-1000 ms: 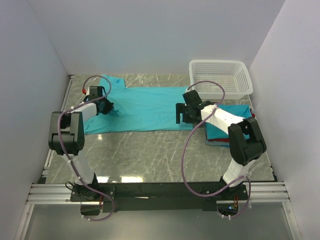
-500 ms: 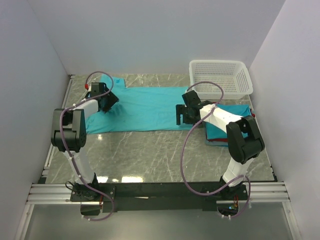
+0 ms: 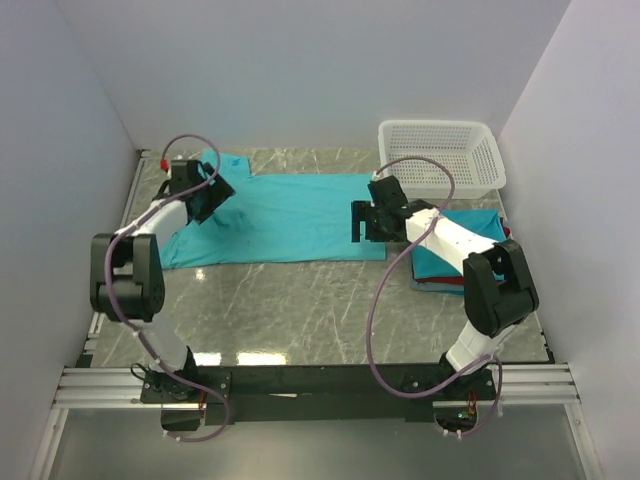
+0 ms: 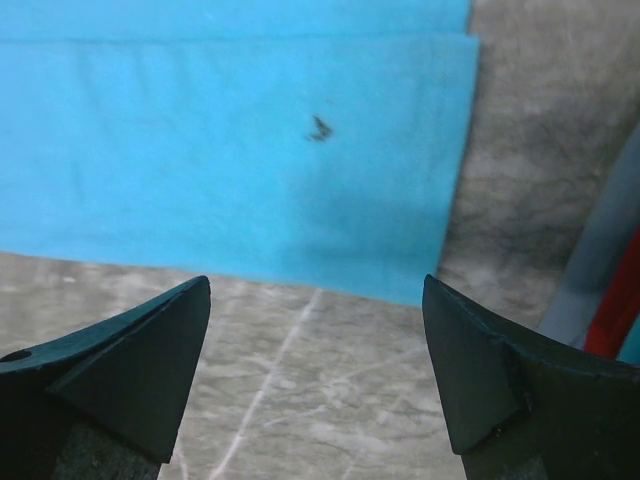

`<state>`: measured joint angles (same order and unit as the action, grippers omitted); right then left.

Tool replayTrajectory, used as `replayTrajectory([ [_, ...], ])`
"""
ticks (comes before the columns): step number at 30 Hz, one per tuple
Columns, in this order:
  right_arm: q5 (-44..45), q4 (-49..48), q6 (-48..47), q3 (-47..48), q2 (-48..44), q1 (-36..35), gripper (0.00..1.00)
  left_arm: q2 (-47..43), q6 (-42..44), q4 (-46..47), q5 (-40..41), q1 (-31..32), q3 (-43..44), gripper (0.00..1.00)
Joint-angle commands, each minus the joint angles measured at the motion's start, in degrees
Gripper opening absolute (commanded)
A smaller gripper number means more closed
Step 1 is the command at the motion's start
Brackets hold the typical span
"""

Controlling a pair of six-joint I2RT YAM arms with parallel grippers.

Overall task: Fold and stack the t-shirts
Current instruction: Fold the tshirt

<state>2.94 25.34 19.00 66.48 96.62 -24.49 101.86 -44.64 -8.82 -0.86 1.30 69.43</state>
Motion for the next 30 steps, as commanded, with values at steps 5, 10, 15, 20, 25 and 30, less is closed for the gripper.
replayTrajectory([
  [5, -4.1, -6.9, 0.6, 4.4, 4.4, 0.4, 0.93, -9.5, -0.2, 5.1, -9.2, -8.1, -14.7, 0.95],
  [10, -3.4, -8.8, 0.6, 6.3, 9.5, 0.2, 0.93, -8.1, -0.6, 5.7, -10.6, -9.1, -17.3, 0.94],
  [15, -1.4, -8.3, 2.5, 2.3, 10.9, -0.7, 0.93, -8.4, -1.9, 2.3, -9.0, -10.4, -21.4, 0.93],
  [20, -1.9, -9.1, 5.4, -6.9, 5.6, -1.0, 0.93, -15.5, -3.3, -2.2, -2.7, -11.3, -28.1, 0.93],
  [25, -2.8, -11.3, 7.9, -17.8, -1.2, -3.0, 0.93, -24.0, -5.8, -3.7, -0.2, -11.3, -36.0, 0.94],
  [30, -1.5, -10.1, 10.9, -25.4, -9.9, -6.1, 0.93, -33.9, -10.5, -9.7, 0.7, -11.3, -43.5, 0.94],
])
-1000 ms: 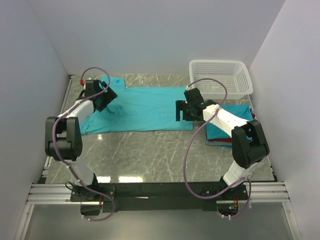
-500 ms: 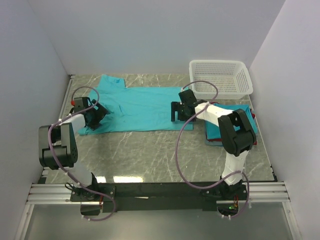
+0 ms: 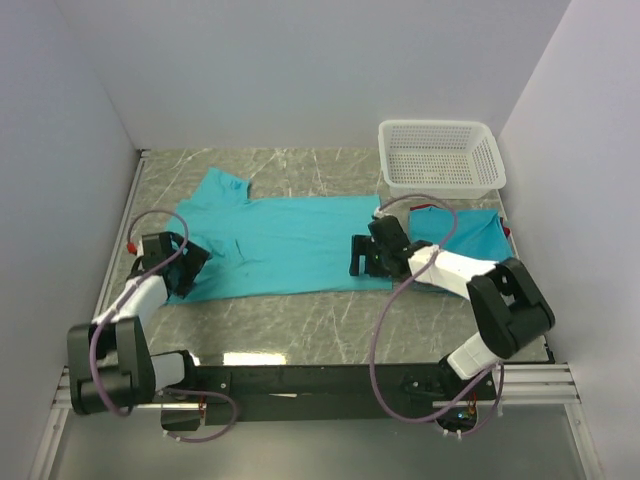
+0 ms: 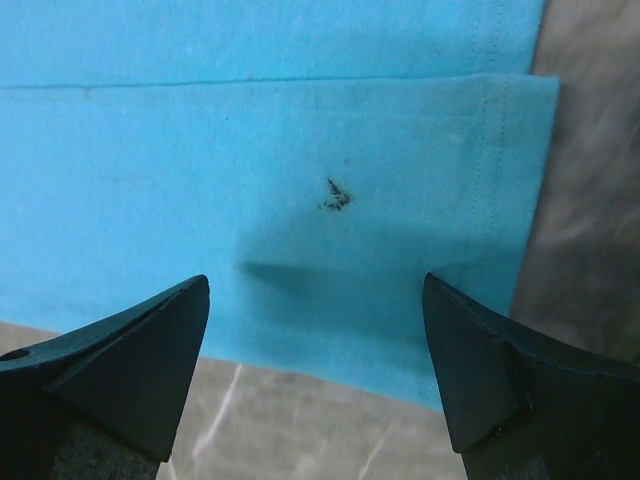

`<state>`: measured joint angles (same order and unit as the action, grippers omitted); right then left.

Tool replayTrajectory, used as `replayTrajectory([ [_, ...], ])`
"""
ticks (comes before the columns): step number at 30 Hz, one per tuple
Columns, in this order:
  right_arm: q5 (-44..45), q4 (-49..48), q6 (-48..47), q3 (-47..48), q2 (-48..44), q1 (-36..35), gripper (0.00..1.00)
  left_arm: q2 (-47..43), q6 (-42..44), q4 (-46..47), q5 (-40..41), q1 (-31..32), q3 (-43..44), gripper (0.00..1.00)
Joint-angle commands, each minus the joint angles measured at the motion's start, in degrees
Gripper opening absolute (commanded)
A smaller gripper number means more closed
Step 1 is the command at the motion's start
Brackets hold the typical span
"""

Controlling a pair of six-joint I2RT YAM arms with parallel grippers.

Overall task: Fold and stack the t-shirts
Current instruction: Fold the tshirt

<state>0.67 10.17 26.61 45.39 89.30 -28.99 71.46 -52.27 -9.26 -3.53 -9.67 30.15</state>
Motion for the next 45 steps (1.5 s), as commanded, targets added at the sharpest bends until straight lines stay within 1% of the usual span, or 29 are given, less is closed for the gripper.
replayTrajectory([
  [1, 0.7, 5.4, 3.7, -5.0, -5.0, -2.4, 0.93, -7.4, -4.1, -10.7, 6.5, -0.3, -5.5, 0.95],
  [3, 1.4, 6.3, 4.1, -6.4, -7.3, -2.8, 0.93, -11.2, -5.3, -14.9, 9.5, -0.3, -6.3, 0.96],
  [4, 1.8, 6.9, 4.1, -6.5, -9.4, -3.0, 0.94, -15.0, -7.0, -15.8, 10.6, -0.2, -7.0, 0.97],
  [5, 2.2, 7.2, 4.0, -6.6, -10.4, -3.2, 0.94, -17.1, -7.1, -15.5, 9.7, 0.1, -7.6, 0.97],
  [9, 4.0, 8.8, 2.7, -4.6, -15.5, -3.1, 0.94, -26.1, -8.5, -18.5, 11.8, 0.0, -6.5, 0.99],
  [11, 5.0, 9.7, 2.4, -1.7, -17.9, -3.1, 0.95, -30.5, -8.4, -19.7, 11.9, 0.0, -2.7, 0.99],
  [13, 8.5, 11.2, 2.7, 0.7, -21.0, -3.1, 0.96, -33.6, -7.2, -19.3, 12.1, 0.1, 2.2, 1.0],
  [15, 10.7, 11.1, 2.6, 3.8, -23.5, -3.0, 0.97, -34.6, -5.8, -18.6, 13.3, 0.0, 6.0, 0.99],
  [16, 14.2, 11.2, 2.7, 5.0, -25.6, -2.9, 0.97, -34.5, -5.3, -17.9, 14.2, 0.1, 9.6, 0.99],
  [18, 17.9, 10.5, 3.2, 7.9, -27.5, -2.9, 0.97, -33.5, -3.6, -15.7, 14.4, 0.0, 13.0, 0.99],
  [20, 22.5, 8.8, 4.2, 8.8, -29.8, -2.8, 0.97, -30.0, -1.4, -10.8, 12.2, 0.0, 16.9, 1.0],
  [22, 23.1, 5.0, 3.8, 8.8, -31.1, -2.6, 0.97, -24.9, 1.1, -4.8, 7.3, 0.0, 19.0, 0.99],
  [23, 22.4, 3.7, 3.2, 9.1, -31.2, -2.3, 0.98, -22.8, 1.6, 0.1, 5.9, -0.1, 19.8, 1.0],
  [24, 22.0, 1.8, 2.4, 9.3, -31.3, -2.1, 0.98, -17.5, 2.7, 1.9, 4.7, -0.1, 21.0, 0.99],
  [27, 21.5, 1.3, 0.9, 10.9, -29.8, -1.4, 0.98, -8.7, 5.9, 2.8, 4.0, 0.0, 28.9, 0.99],
  [28, 21.1, 1.5, 0.3, 11.2, -28.1, -1.3, 0.98, -2.2, 7.7, 2.5, 3.1, 0.0, 33.8, 0.99],
  [30, 19.5, 4.3, 0.1, 13.4, -25.7, -0.2, 0.98, 4.6, 10.7, 2.7, 0.6, 0.0, 38.3, 0.99],
  [31, 19.0, 5.5, 0.2, 14.3, -23.1, 0.2, 0.98, 11.3, 12.3, 1.5, 0.4, 0.0, 43.4, 0.99],
  [32, 18.6, 6.4, 0.3, 15.3, -22.0, 0.6, 0.98, 14.5, 13.5, 0.5, -1.7, 0.1, 46.2, 0.99],
  [33, 18.5, 6.9, 0.4, 15.6, -20.3, 1.0, 0.98, 20.5, 14.5, -1.8, -2.1, 0.1, 48.9, 0.99],
  [34, 18.2, 6.4, 0.3, 15.3, -19.9, 1.0, 0.98, 23.3, 16.0, -2.6, -2.4, 0.2, 53.6, 0.99],
  [35, 17.7, 5.7, 0.2, 14.4, -19.6, 1.2, 0.98, 25.9, 16.9, -3.1, -2.9, 0.7, 55.8, 0.99],
  [36, 16.8, 4.4, 0.2, 13.9, -19.6, 1.3, 0.98, 31.0, 18.4, -3.8, -2.7, 1.1, 57.9, 0.99],
  [38, 16.0, 3.1, -0.1, 12.1, -19.7, 1.3, 0.98, 36.3, 20.5, -8.6, -2.0, 2.9, 65.6, 0.99],
  [39, 16.1, 2.9, -0.2, 11.7, -19.8, 1.2, 0.98, 41.3, 21.7, -10.6, 1.1, 3.8, 68.4, 1.0],
  [40, 16.7, 3.2, 0.1, 11.5, -19.7, 1.4, 0.99, 43.7, 23.7, -12.2, 3.0, 4.8, 73.4, 0.99],
  [41, 17.0, 3.8, -0.1, 11.0, -19.6, 1.6, 0.99, 45.9, 24.5, -15.6, 3.4, 6.8, 75.9, 0.99],
  [43, 17.4, 4.8, 0.0, 11.0, -19.1, 1.7, 0.99, 51.7, 26.3, -18.0, 9.8, 8.4, 81.7, 0.99],
  [45, 17.2, 5.5, 0.0, 10.6, -18.9, 1.7, 0.99, 55.9, 26.3, -20.1, 12.0, 9.3, 84.7, 0.99],
])
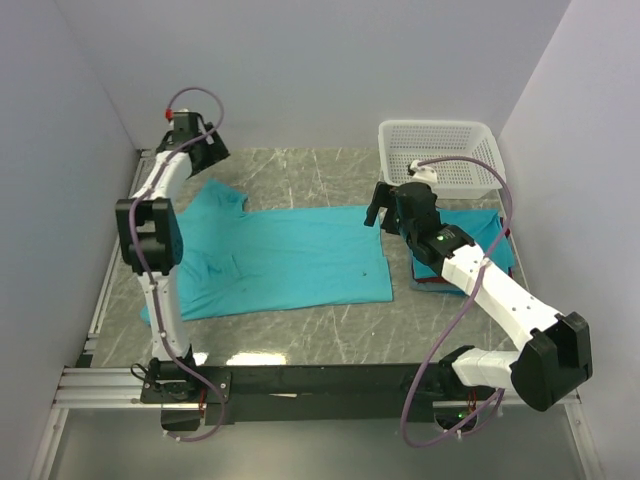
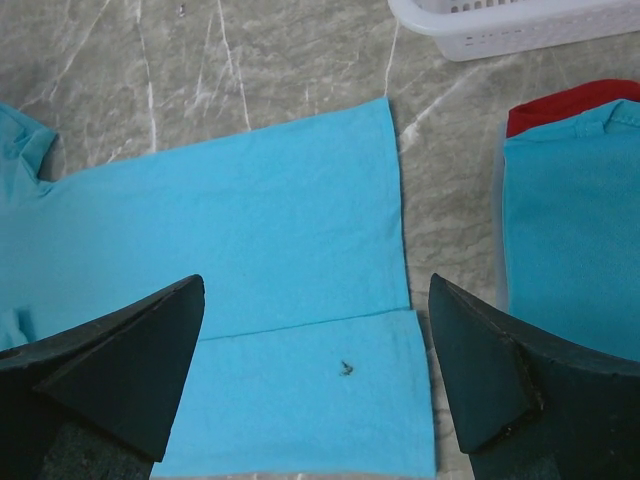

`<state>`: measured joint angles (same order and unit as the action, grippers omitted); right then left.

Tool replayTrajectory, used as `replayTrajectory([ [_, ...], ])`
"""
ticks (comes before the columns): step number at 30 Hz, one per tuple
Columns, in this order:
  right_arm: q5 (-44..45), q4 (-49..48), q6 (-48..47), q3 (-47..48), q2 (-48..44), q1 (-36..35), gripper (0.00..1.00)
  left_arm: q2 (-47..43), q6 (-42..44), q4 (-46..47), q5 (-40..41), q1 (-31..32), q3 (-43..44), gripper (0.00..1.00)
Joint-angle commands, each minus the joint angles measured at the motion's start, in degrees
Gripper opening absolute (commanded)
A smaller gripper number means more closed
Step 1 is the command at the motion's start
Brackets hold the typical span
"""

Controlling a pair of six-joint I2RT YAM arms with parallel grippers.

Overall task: Fold and stack the t-shirts
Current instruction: Fold the tshirt

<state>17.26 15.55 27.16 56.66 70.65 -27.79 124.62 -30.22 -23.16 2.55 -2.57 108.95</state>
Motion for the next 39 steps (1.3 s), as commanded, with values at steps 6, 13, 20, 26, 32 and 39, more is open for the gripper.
replayTrajectory([
  [6, 0.6, 1.1, -0.7, -1.9, 0.3, 0.5, 0.96, 10.3, 6.1, -9.4, 10.7, 3.7, 15.0, 0.99],
  [13, 0.5, 1.0, 0.4, -3.4, 0.9, 0.4, 0.95, 15.0, 7.4, -12.0, 15.4, 4.3, 19.0, 0.93],
  [20, 0.6, 2.2, -0.8, -3.6, 1.1, 0.4, 0.92, 17.8, 8.3, -10.9, 16.0, 4.3, 19.0, 0.78],
  [26, 1.1, 2.4, -1.1, -4.3, 0.8, 0.5, 0.91, 19.3, 8.5, -10.9, 16.2, 4.4, 19.1, 0.66],
  [32, 0.2, 3.1, -1.2, -3.5, 1.7, 0.4, 0.88, 20.2, 8.9, -11.8, 18.1, 4.3, 18.6, 0.48],
  [39, 0.1, 2.5, -1.3, -3.2, 2.3, 0.5, 0.87, 20.0, 9.3, -12.6, 19.6, 4.3, 16.6, 0.16],
])
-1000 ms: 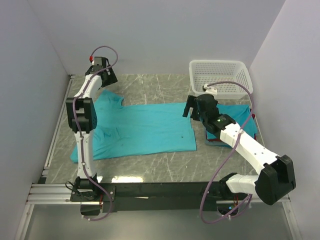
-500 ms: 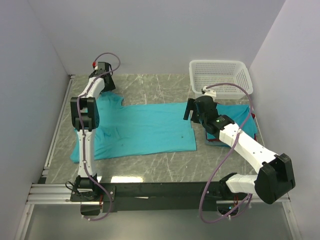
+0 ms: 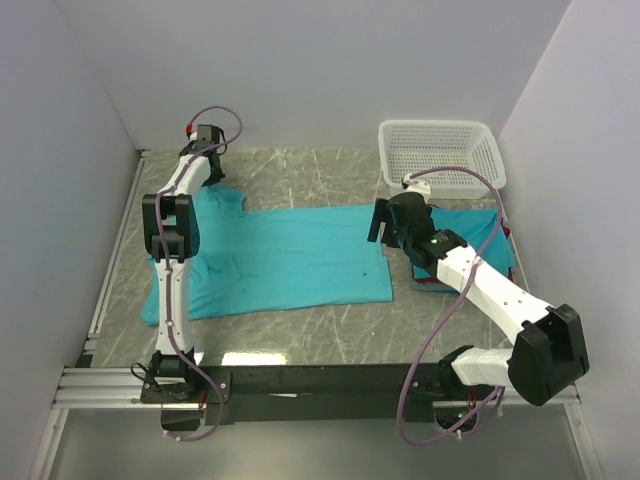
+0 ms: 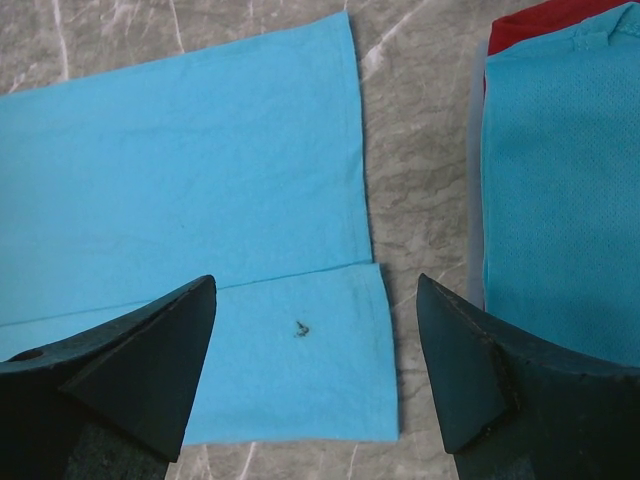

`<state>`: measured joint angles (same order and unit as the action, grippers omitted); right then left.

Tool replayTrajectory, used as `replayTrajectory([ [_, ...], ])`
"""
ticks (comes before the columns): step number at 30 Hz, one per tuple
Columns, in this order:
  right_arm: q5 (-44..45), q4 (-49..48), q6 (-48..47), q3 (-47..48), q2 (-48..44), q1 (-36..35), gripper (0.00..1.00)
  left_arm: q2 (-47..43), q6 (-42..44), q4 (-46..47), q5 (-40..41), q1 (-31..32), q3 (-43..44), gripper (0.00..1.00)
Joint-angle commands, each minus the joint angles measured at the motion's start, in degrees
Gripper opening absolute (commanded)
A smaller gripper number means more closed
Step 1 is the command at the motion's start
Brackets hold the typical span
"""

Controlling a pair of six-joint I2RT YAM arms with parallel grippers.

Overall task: Fold and stack the t-shirts
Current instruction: Fold the tshirt

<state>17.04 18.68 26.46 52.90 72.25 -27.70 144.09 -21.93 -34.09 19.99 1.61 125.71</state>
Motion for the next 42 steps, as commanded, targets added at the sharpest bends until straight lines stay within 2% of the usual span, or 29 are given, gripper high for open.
replayTrajectory([
  [1, 0.6, -0.7, -0.8, 1.1, 1.0, 0.4, 0.87, 0.5, 0.9, -2.0, 2.2, 0.2, -0.1, 0.07],
  [2, 0.5, -1.0, -1.1, 1.5, 1.4, 0.4, 0.85, 0.4, 0.8, -2.4, 2.1, 0.2, -0.1, 0.0],
  [6, 0.1, -1.8, -2.5, 6.1, 7.4, -0.9, 0.84, -1.8, -0.3, -1.3, 1.7, 0.2, -2.4, 0.0],
  [12, 5.5, 5.5, 1.4, 23.2, 25.2, -2.1, 0.84, -7.5, -1.4, 2.7, 1.8, 0.2, -9.1, 0.0],
  [15, 10.6, 13.3, 6.2, 38.0, 35.8, -2.0, 0.84, -8.5, -2.3, 2.6, 1.0, 0.2, -9.7, 0.0],
  [17, 12.4, 19.9, 8.9, 44.4, 43.1, -2.0, 0.84, -8.5, -3.2, 1.9, 1.3, 0.2, -9.1, 0.0],
  [21, 16.1, 25.7, 11.5, 59.8, 53.5, -2.1, 0.84, -9.4, -4.1, 3.3, 0.6, 0.1, -10.7, 0.0],
  [23, 18.0, 30.3, 12.7, 64.8, 59.4, -2.1, 0.84, -9.9, -5.1, 3.6, -1.3, 0.1, -11.1, 0.0],
  [27, 19.3, 33.1, 12.7, 74.6, 66.4, -1.4, 0.84, -10.0, -5.6, 4.3, -4.6, 0.2, -11.7, 0.0],
  [32, 15.2, 30.8, 10.5, 75.1, 69.3, 0.5, 0.85, -10.5, -6.3, 4.2, -2.9, 0.2, -13.3, 0.0],
  [42, 10.1, 32.2, 8.4, 75.2, 70.6, 1.9, 0.86, -10.7, -6.3, 3.9, -3.6, 0.2, -13.4, 0.0],
])
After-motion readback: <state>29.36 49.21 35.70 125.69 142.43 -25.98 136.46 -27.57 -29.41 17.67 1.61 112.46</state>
